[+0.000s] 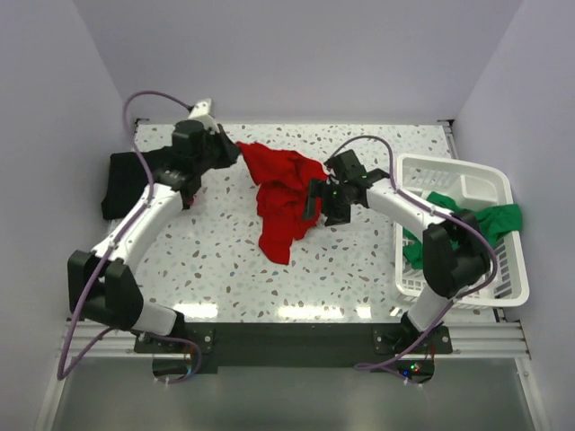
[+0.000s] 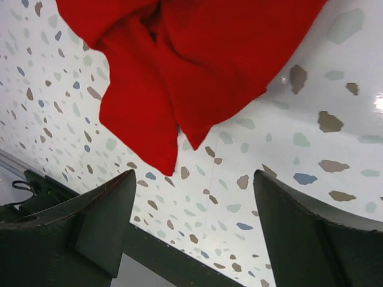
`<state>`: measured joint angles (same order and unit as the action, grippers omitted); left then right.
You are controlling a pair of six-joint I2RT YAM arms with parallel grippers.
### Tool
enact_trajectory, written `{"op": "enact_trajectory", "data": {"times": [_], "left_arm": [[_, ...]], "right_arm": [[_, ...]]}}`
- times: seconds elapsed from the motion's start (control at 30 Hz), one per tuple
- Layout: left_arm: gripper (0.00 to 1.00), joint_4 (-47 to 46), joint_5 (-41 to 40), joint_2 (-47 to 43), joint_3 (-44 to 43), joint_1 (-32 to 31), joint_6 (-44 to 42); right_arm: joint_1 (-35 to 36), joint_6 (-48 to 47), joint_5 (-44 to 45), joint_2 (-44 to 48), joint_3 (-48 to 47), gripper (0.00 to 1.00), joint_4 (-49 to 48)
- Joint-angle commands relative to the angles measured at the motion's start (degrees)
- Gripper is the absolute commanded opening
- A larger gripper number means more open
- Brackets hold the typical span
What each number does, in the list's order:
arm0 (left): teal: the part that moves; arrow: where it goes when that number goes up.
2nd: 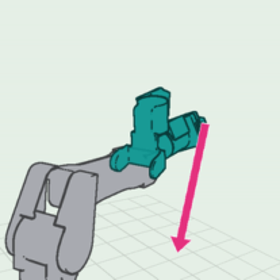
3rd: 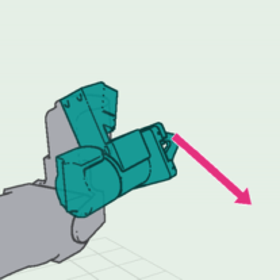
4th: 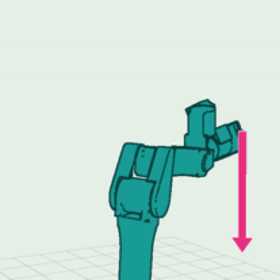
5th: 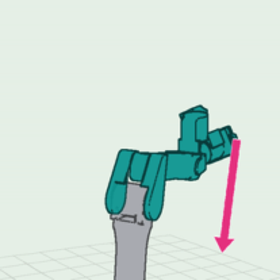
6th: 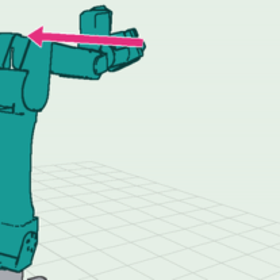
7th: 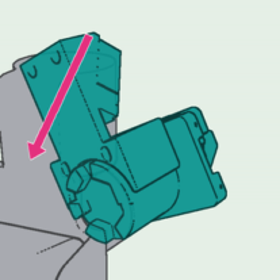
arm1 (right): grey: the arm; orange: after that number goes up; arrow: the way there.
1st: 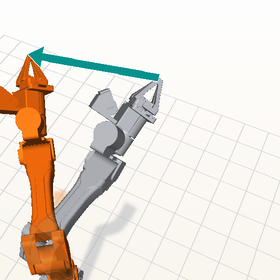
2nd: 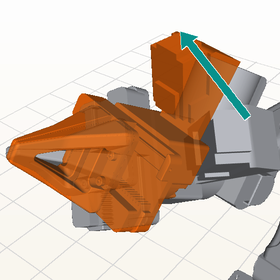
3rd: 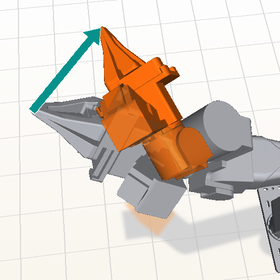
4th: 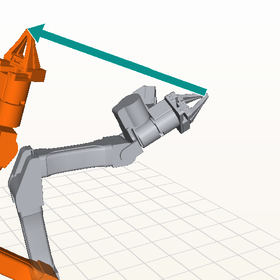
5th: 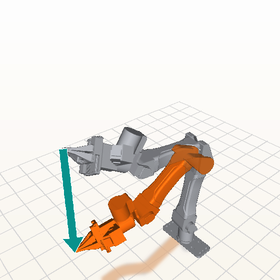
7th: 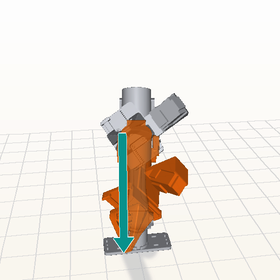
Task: Fold and stack the t-shirts
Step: Flatten the tshirt out
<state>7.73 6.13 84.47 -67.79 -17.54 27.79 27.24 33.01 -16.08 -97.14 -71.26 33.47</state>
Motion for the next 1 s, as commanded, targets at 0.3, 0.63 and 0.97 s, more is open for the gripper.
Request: {"op": "enact_trajectory", "data": {"times": [0.3, 0.63, 0.97], "left_arm": [[0.00, 6.07, -2.26, -6.95, -1.81, 8.84, -2.03], [0.00, 7.74, -3.23, -8.00, -1.73, 9.89, -4.76], [0.00, 7.13, -1.47, -7.39, -1.29, 9.89, -3.71]], "right_arm": [[13.00, 0.91, -1.77, -10.61, -7.57, 0.63, -2.80], [17.75, 4.07, 8.51, -9.56, -6.70, 0.52, 2.29], [18.63, 5.57, 12.03, -9.20, -4.85, 0.44, 4.58]]}}
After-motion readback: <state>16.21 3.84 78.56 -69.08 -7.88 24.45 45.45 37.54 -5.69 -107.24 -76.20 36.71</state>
